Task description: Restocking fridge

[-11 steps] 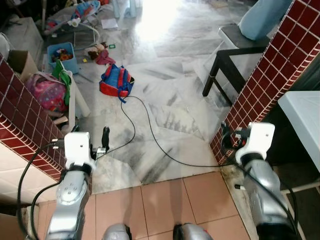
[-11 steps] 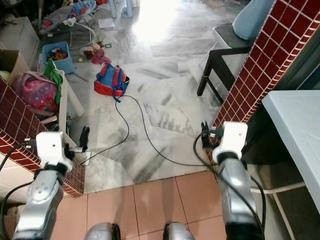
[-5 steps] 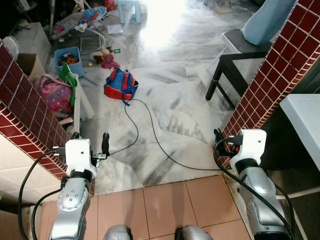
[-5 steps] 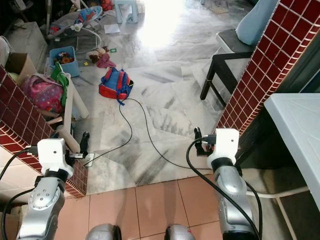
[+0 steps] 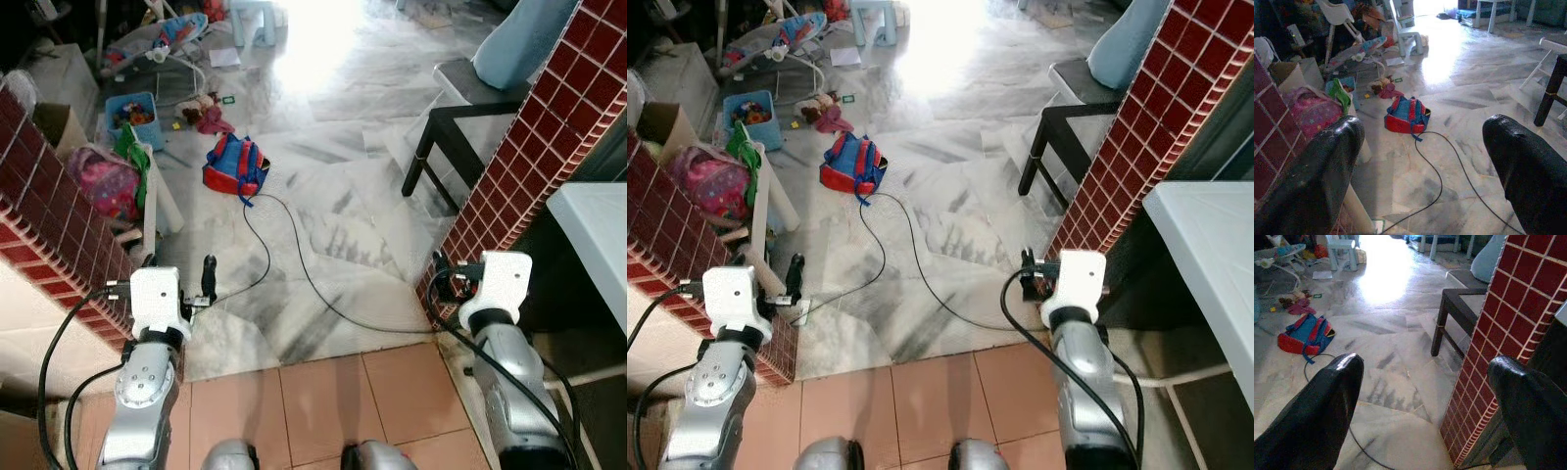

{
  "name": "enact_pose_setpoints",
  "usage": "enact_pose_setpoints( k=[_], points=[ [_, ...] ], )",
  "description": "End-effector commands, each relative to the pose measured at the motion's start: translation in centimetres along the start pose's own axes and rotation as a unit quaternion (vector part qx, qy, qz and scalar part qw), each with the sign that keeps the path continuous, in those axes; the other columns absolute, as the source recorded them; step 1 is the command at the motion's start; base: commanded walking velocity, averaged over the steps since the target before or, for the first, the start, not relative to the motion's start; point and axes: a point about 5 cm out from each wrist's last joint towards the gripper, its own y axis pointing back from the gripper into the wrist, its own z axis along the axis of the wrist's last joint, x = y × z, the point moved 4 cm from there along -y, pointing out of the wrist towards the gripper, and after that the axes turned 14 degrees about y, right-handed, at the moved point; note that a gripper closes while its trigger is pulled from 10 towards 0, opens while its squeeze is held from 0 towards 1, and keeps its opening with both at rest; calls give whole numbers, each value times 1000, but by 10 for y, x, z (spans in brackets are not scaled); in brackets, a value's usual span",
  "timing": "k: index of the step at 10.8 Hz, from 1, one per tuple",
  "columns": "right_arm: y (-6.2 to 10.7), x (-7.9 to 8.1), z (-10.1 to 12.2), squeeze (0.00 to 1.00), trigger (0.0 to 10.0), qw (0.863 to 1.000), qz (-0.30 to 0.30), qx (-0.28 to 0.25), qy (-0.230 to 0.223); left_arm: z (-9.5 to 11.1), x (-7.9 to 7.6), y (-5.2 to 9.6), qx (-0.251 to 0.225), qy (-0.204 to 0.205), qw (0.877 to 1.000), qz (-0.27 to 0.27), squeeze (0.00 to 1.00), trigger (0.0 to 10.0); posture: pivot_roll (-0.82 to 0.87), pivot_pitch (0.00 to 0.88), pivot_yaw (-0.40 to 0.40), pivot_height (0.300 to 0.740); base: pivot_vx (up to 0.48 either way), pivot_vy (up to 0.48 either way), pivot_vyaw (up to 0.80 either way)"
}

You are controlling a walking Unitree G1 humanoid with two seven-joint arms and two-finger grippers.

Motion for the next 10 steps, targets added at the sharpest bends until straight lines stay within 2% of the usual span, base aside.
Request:
enact_pose_setpoints(
  k=[1, 10],
  points=[
    [0, 1, 0, 0, 10000, 1000, 4, 2, -3, -3, 4, 0, 9, -3, 1000, 4, 0, 10000, -18, 19, 13, 740, -270, 0, 0],
    [-1, -9, -2, 0, 10000, 1000, -17, 5, -1, -6, 4, 2, 19, -6, 1000, 3, 0, 10000, -11, 59, 13, 740, -282, 0, 0]
  ],
)
